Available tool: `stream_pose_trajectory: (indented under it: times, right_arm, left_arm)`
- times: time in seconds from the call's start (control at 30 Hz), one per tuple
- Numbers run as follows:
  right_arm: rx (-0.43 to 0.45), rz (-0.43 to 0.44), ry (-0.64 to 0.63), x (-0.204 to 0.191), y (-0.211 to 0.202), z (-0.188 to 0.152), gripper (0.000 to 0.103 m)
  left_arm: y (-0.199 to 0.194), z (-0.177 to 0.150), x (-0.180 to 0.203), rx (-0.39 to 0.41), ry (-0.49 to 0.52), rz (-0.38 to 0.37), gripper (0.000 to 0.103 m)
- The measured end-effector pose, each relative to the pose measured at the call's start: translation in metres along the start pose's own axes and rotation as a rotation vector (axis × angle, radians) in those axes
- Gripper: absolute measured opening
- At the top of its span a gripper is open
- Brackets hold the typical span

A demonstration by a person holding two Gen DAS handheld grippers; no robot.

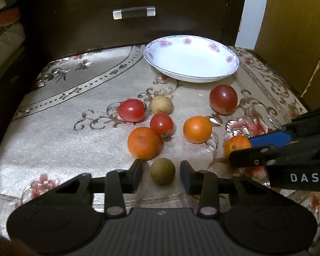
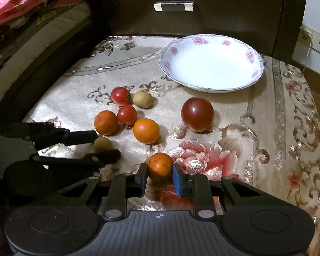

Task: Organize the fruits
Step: 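Carry the brown fruit with the left tool while the right tool carries the tangerine to the bowl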

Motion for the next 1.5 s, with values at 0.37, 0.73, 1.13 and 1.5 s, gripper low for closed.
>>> stream_pose_trajectory:
  times: [0.37,0.73,1.13,1.5]
  right_arm:
    - [0.001,-0.008,-0.011,-0.003,0.001,0.001,0.022]
    - [0.026,-0.001,-0.011,-0.004,-0.005,0.004,0.022]
    - [0.086,-0.032,0.033,0.011,-0.013,0.03,0.023]
    - [0.15,-0.077,0.046,0.038,-0.005,0.072,0.023]
  left_arm:
    - [-0.006,-0.003,0.003,-0.016,0.008,-0.01,0.031]
    - [-0.014,0.014,0.011,0.012,-0.008,-0.046,0.03]
    - [-0.009,0.051,0.013,0.044,-0.01,-0.043,0.03]
    - [0.02,0.099,0.012,0.081,0.021,-0.029,0.03]
Point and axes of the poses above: each gripper's, at about its wrist camera, not at the fingertips, and y roughly the way its jaws point, x to its right, z to its top, the point moved 4 cm from there along y, roughly the way its jaws point, and after that the axes turned 4 degrees about y, right-handed, at the moved point
